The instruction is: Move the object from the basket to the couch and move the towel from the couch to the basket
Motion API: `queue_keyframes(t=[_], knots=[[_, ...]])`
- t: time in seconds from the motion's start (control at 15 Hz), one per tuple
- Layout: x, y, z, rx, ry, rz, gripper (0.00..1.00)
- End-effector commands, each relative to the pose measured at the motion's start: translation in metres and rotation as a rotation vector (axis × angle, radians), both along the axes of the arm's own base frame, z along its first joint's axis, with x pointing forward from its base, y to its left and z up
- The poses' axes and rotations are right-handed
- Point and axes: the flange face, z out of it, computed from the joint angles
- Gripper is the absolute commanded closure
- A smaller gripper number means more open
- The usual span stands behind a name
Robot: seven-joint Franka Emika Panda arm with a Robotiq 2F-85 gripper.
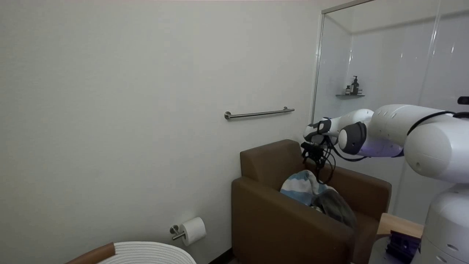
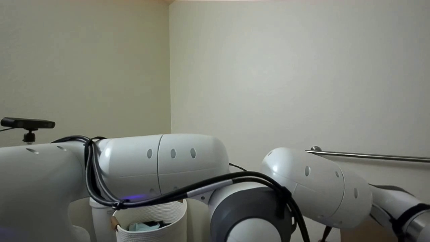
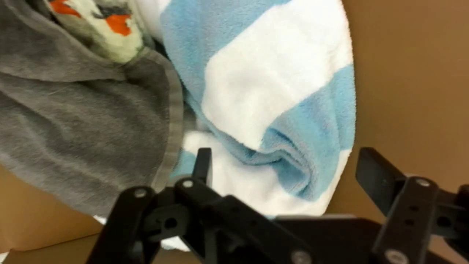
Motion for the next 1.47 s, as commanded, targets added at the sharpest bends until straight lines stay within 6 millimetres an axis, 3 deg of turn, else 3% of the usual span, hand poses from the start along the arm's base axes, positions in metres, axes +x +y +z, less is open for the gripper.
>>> queue_keyframes(t=[0.0, 0.33, 0.4, 0.47, 0.53, 0.73, 1.13, 1.4], knots=[[0.01, 0.021, -0.049, -0.062, -0.148, 0.066, 0.0], [0.008, 0.065, -0.111, -0.157, -0.326, 0.1, 0.0], [-0.011, 0.044, -0.098, -0.178, -0.347, 0.079, 0.0], [-0.018, 0.042, -0.096, -0.199, -0.346, 0.06, 0.0], [0.007, 0.056, -0.103, -0.179, -0.314, 0.077, 0.0], [-0.018, 0.037, -0.097, -0.196, -0.325, 0.049, 0.0], [-0.027, 0.045, -0.113, -0.228, -0.276, 0.036, 0.0], [-0.041, 0.039, -0.12, -0.288, -0.204, 0.027, 0.0]])
